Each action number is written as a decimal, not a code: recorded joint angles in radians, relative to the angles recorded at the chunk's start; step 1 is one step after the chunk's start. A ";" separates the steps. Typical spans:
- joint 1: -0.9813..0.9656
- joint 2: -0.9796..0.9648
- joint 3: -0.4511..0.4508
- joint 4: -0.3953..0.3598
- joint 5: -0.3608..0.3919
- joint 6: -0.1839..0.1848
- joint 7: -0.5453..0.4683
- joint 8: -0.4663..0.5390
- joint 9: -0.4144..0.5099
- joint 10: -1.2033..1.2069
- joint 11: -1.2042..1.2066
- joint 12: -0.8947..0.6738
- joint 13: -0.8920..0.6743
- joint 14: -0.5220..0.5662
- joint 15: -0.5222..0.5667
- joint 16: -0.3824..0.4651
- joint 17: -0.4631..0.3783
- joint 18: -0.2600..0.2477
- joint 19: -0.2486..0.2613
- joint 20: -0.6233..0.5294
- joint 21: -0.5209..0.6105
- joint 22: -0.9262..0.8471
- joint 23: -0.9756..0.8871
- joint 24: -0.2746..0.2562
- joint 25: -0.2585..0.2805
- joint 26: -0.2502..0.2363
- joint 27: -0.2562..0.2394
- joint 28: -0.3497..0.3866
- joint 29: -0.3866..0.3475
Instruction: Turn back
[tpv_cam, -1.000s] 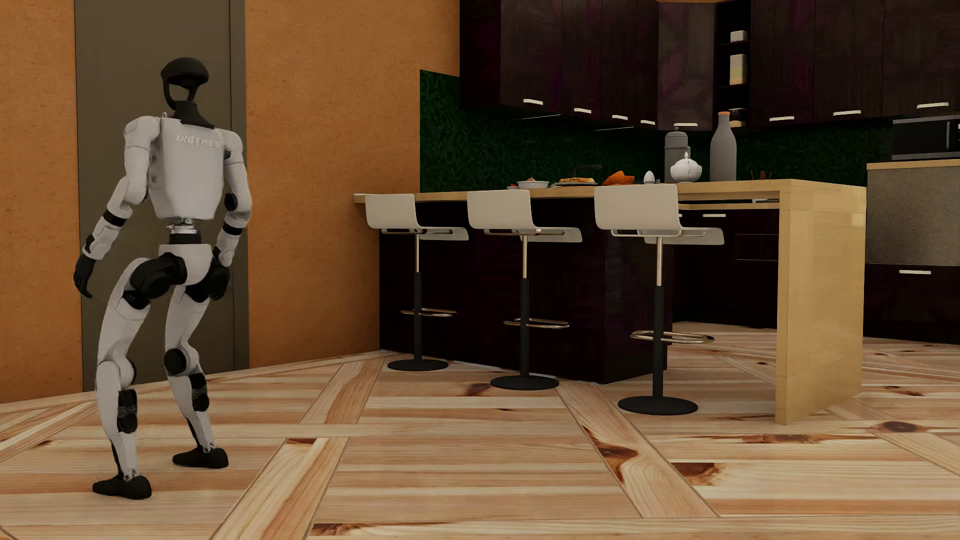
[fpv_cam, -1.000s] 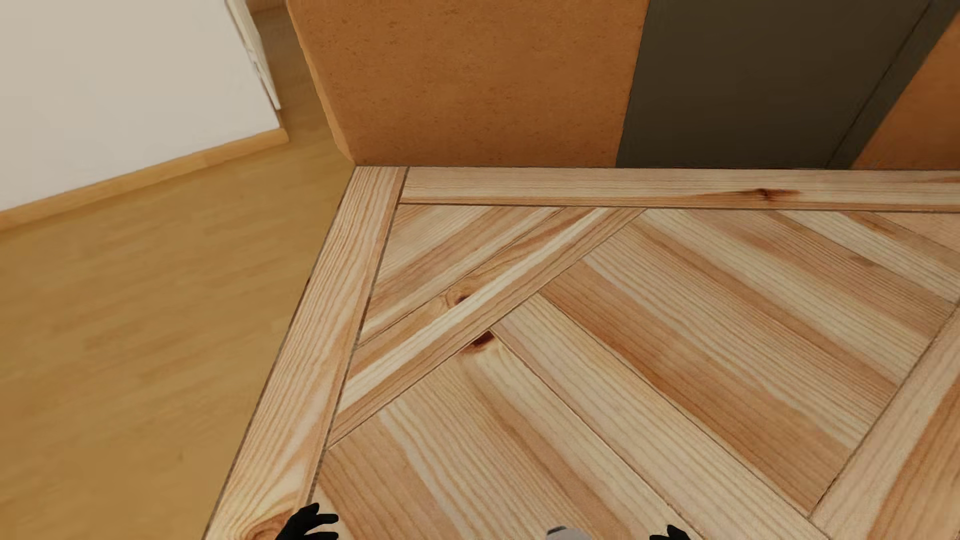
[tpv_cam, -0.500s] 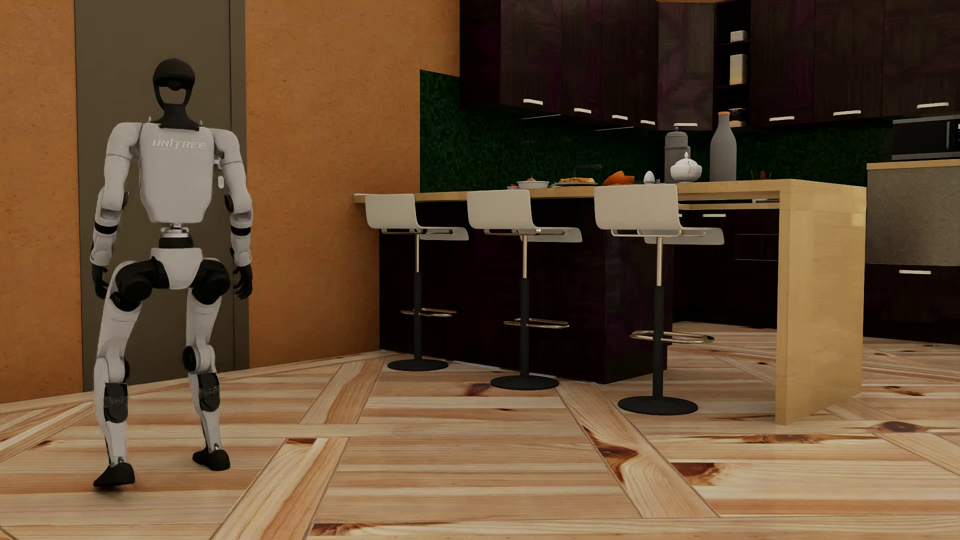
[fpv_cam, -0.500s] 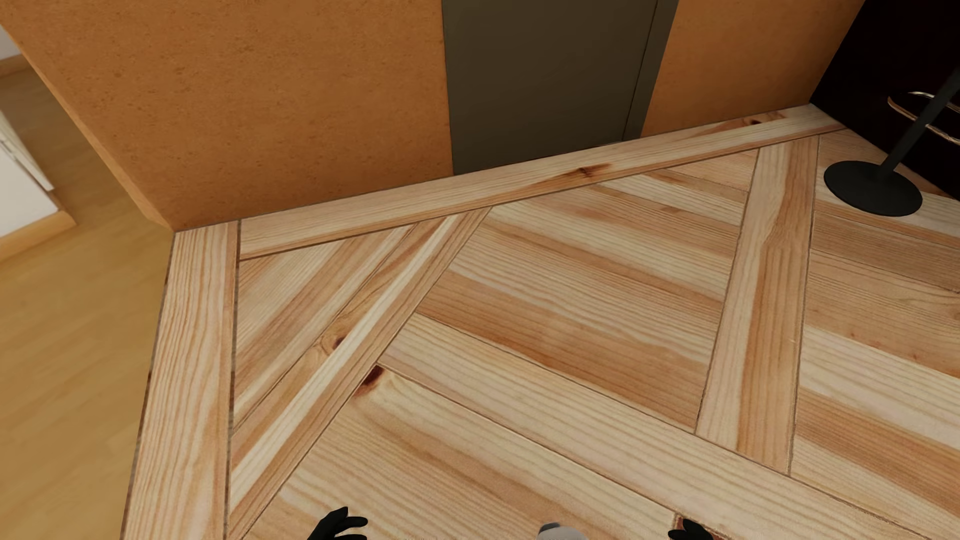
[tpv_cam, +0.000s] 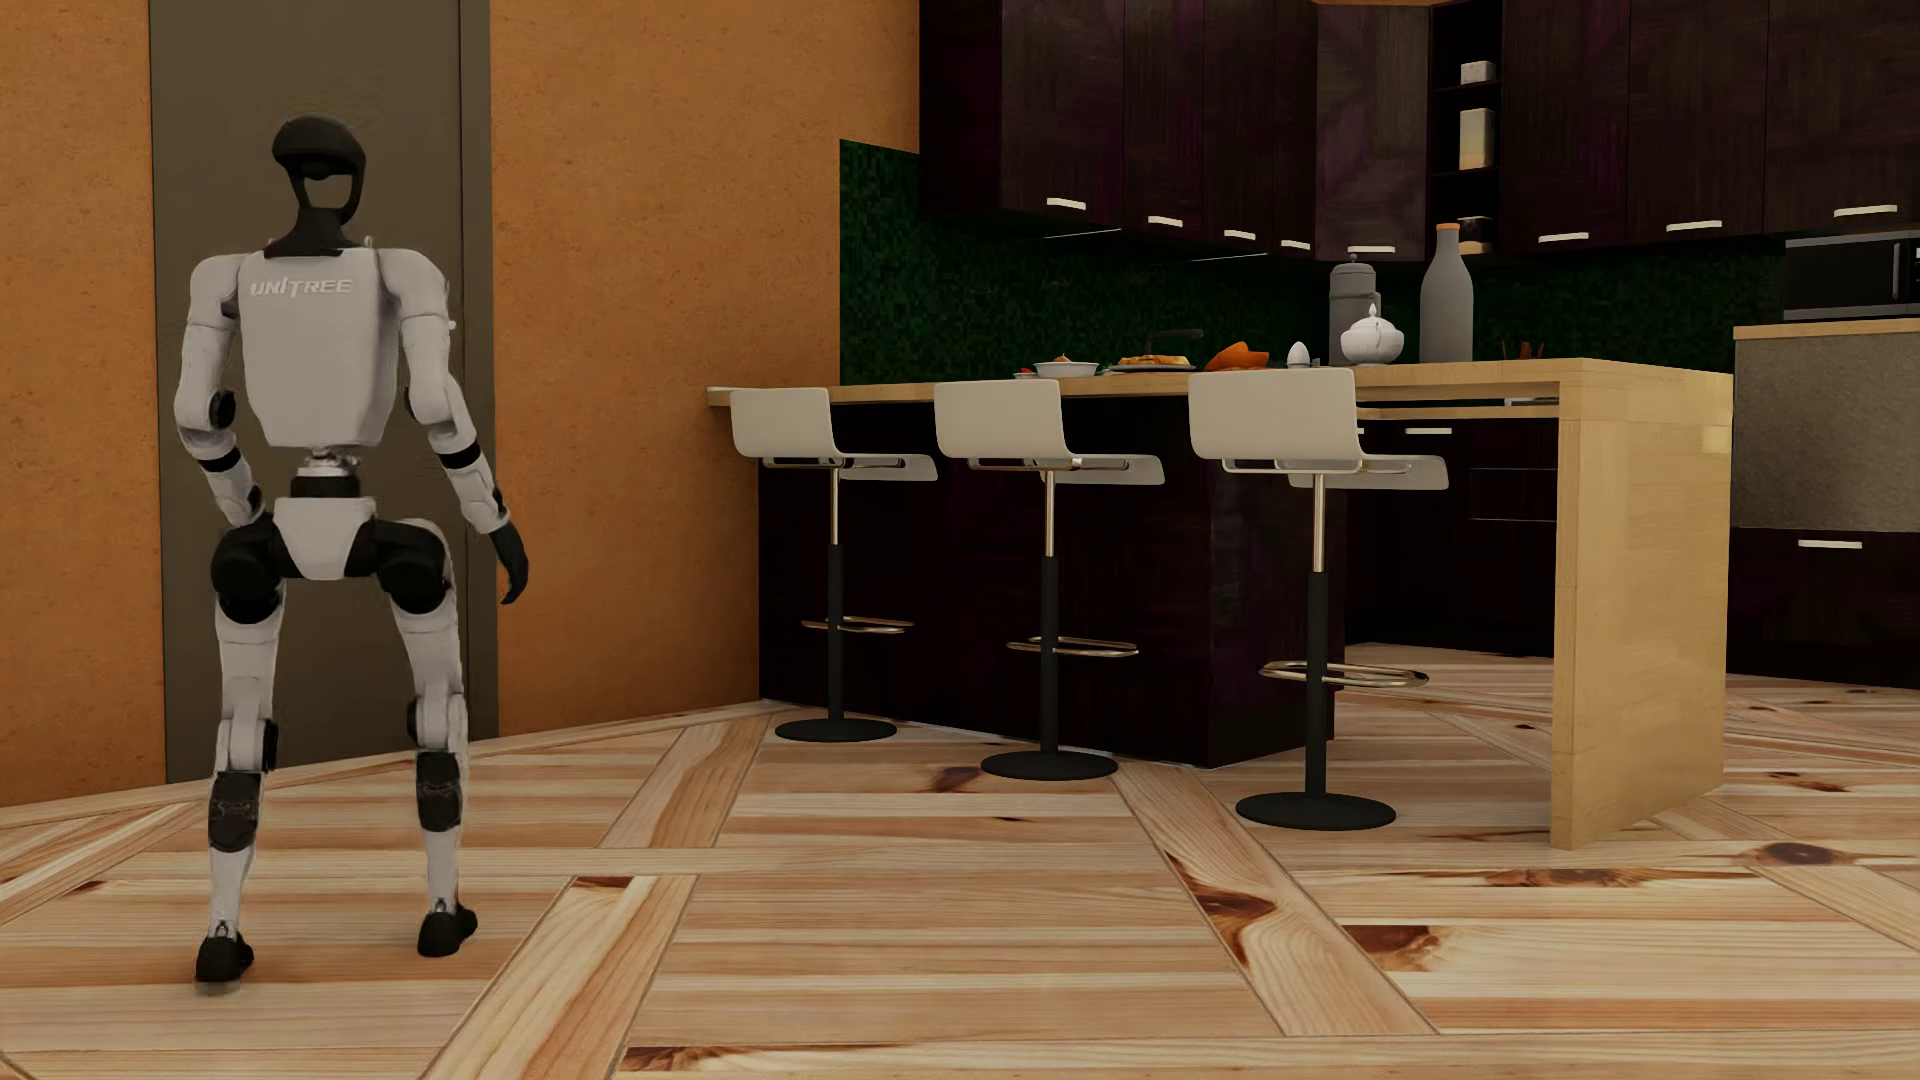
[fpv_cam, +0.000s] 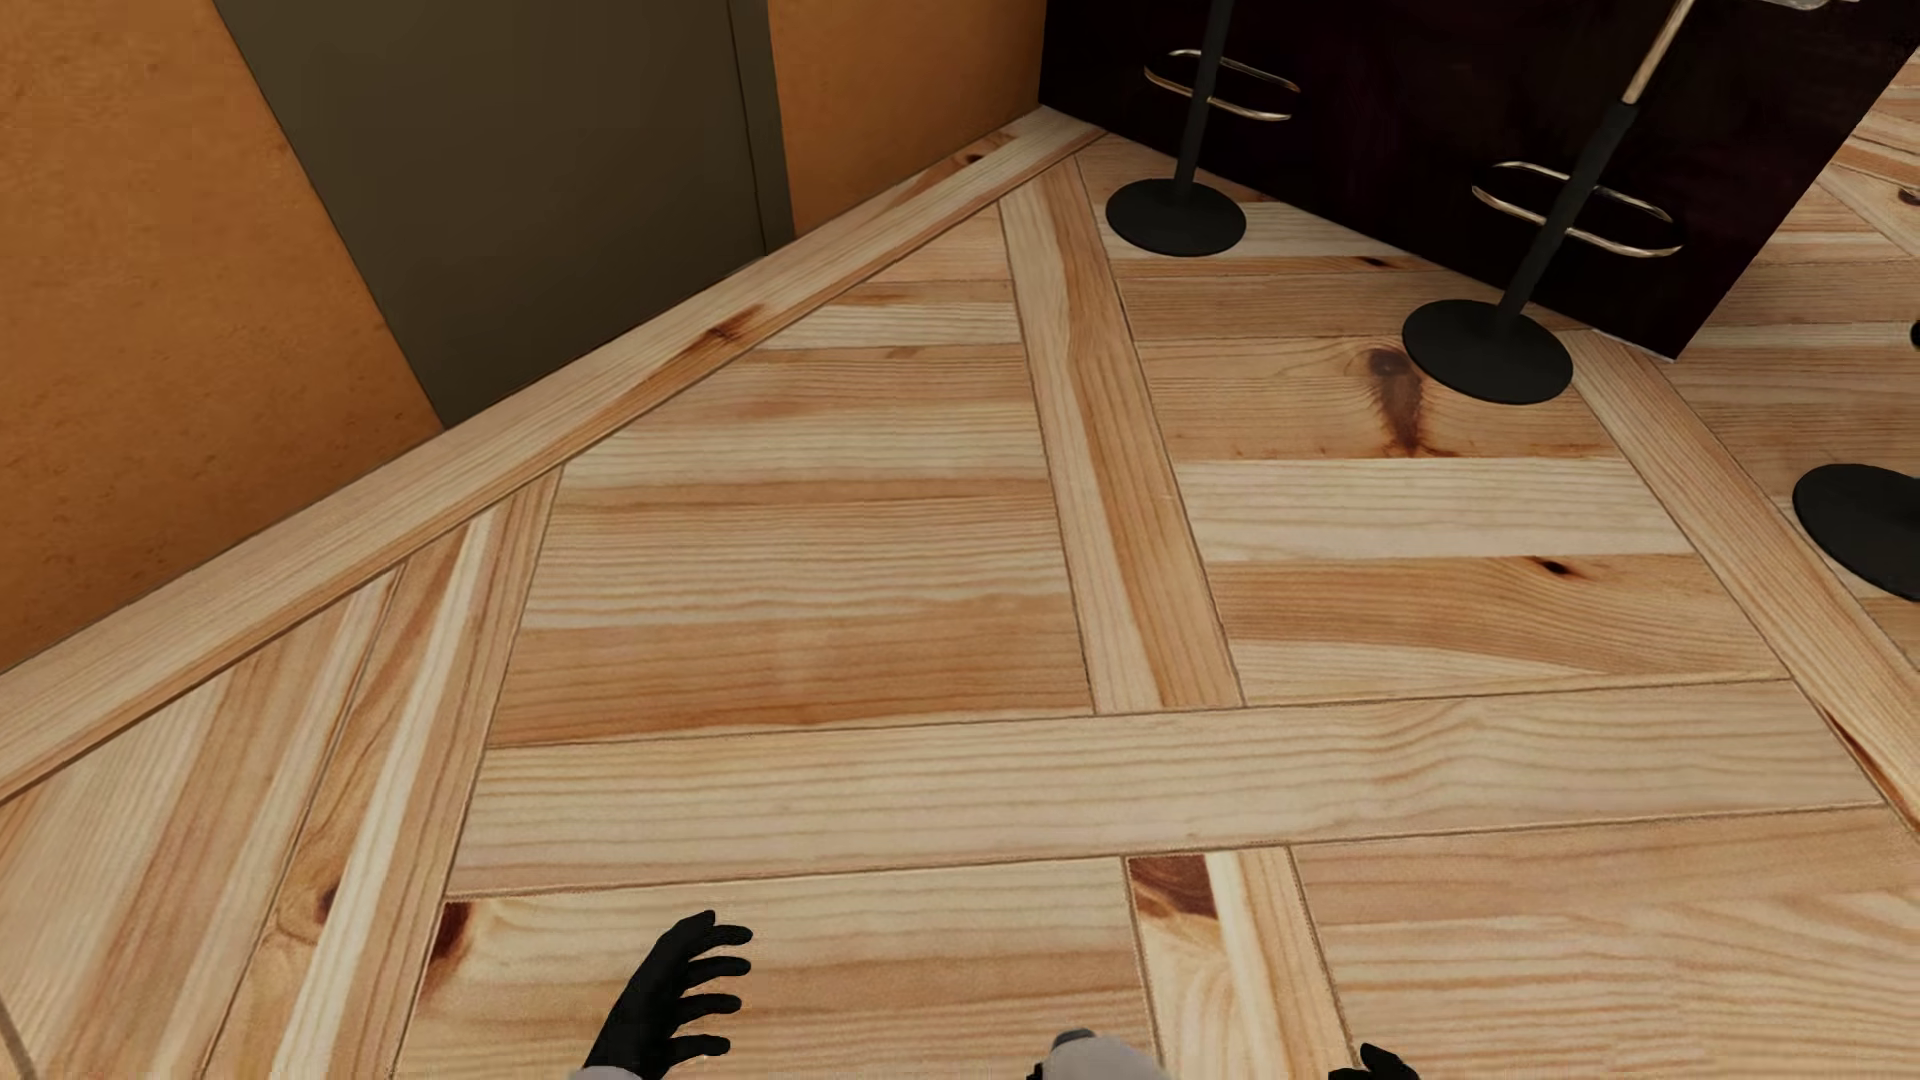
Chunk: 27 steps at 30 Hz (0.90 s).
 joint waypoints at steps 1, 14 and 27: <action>-0.083 -0.002 0.039 -0.008 0.026 0.013 -0.046 0.020 0.008 0.148 -0.009 0.013 -0.007 0.105 0.013 -0.025 -0.021 0.055 -0.034 -0.022 0.013 0.005 -0.003 0.006 -0.011 0.005 -0.015 0.009 -0.005; -0.021 0.011 -0.020 -0.027 0.097 0.065 -0.135 0.067 -0.021 -0.135 -0.020 0.120 0.053 0.019 -0.052 0.026 0.019 -0.055 -0.037 0.070 0.028 0.100 -0.028 -0.026 0.014 -0.006 -0.107 -0.092 -0.024; -0.088 -0.009 0.014 -0.025 0.095 0.033 -0.189 0.068 -0.009 -0.127 -0.102 0.176 0.041 0.067 0.051 0.024 0.008 -0.080 -0.016 0.058 0.044 0.104 -0.047 0.008 0.061 -0.016 -0.135 -0.084 -0.066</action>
